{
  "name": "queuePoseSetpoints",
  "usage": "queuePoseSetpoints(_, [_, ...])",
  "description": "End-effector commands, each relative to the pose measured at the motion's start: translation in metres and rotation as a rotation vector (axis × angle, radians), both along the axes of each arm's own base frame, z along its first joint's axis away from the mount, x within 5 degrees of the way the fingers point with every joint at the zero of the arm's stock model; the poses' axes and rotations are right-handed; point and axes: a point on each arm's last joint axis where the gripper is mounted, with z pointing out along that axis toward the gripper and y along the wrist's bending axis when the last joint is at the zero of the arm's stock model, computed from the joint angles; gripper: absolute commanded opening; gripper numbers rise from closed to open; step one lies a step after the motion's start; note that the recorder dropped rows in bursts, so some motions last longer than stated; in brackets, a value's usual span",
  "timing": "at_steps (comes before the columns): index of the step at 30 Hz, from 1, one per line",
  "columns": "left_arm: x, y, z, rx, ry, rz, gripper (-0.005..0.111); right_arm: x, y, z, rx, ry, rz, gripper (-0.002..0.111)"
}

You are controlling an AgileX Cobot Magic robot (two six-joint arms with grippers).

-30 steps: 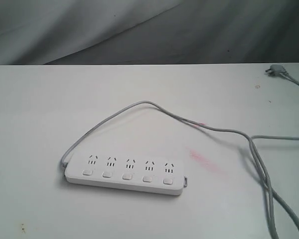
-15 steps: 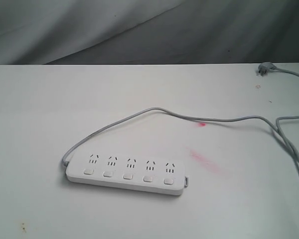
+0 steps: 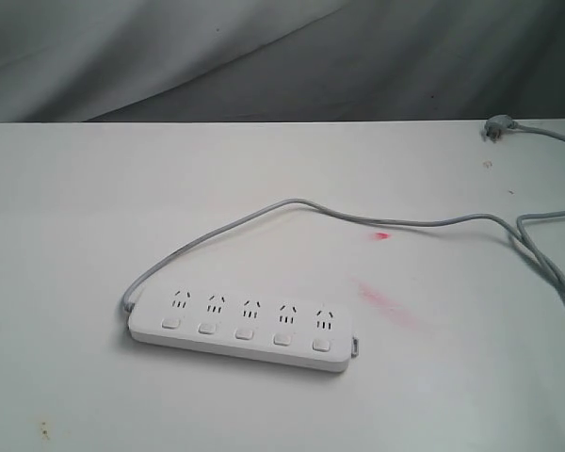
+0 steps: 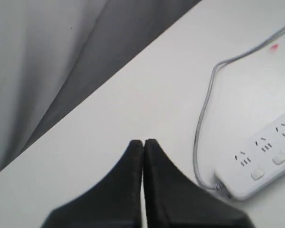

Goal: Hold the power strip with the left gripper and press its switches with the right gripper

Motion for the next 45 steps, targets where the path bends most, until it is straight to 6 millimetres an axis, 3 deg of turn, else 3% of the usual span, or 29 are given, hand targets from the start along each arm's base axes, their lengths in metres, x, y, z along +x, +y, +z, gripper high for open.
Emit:
queuePoseSetpoints(1, [0.002,0.019,-0.005,0.049,-0.003,-0.073,0.002,0.0,-0.001,0.0,-0.005,-0.012,-0.009,0.003])
queuePoseSetpoints(6, [0.015,0.043,-0.016,-0.013,-0.026,-0.209,0.002,0.0,-0.001,0.0,-0.005,-0.012,-0.009,0.003])
queuePoseSetpoints(13, [0.046,0.073,-0.052,-0.138,0.059,-0.288,0.002,0.0,-0.001,0.0,-0.005,-0.012,-0.009,0.003])
queuePoseSetpoints(21, [0.063,0.076,-0.075,-0.205,0.137,-0.317,0.002,0.0,-0.001,0.0,-0.005,-0.012,-0.009,0.003])
queuePoseSetpoints(32, [0.065,0.075,-0.07,-0.243,0.084,-0.312,0.002,0.0,-0.001,0.0,-0.005,-0.012,-0.009,0.003])
queuePoseSetpoints(36, [0.067,0.076,-0.072,-0.104,-0.014,-0.418,0.002,0.0,-0.001,0.0,-0.005,-0.012,-0.009,0.003])
queuePoseSetpoints(39, [0.077,0.078,-0.091,-0.124,0.06,-0.446,0.002,0.0,-0.001,0.0,-0.005,-0.012,-0.009,0.003])
queuePoseSetpoints(45, [0.118,0.059,-0.163,0.081,0.435,-0.79,0.002,0.0,-0.001,0.0,-0.005,-0.012,-0.009,0.003])
